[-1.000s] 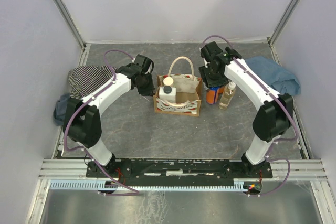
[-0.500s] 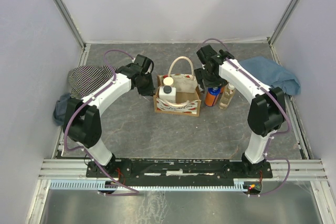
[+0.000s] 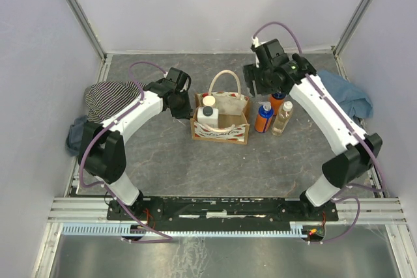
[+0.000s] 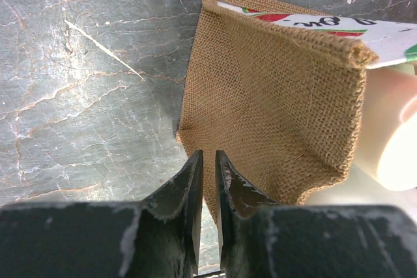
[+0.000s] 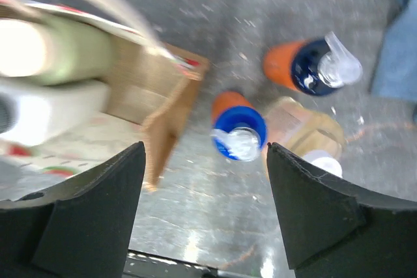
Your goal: Take the personal care products out of the canvas bag
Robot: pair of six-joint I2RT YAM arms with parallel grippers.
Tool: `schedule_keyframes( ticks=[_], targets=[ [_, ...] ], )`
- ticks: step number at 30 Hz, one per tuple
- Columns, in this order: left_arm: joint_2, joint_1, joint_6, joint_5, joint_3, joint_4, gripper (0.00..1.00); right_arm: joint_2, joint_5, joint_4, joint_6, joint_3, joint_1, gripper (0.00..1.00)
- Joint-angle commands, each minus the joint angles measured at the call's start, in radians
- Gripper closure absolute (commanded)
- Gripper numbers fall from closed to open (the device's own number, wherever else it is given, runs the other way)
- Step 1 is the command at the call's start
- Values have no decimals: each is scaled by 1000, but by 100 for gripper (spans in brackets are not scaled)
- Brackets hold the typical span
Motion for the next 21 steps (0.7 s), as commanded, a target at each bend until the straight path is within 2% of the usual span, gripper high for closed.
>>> schedule_keyframes(
  ticks=[1, 9, 21],
  targets=[
    [-5, -3, 39, 0, 13, -2, 80, -43, -94, -13, -23, 158, 115, 19],
    [-22, -3, 34, -3, 23, -6, 80, 97, -214, -5, -41, 221, 215, 20],
    [-23, -3, 19, 16, 29, -5, 80, 182, -457, 192, -133, 53, 237, 21]
  ],
)
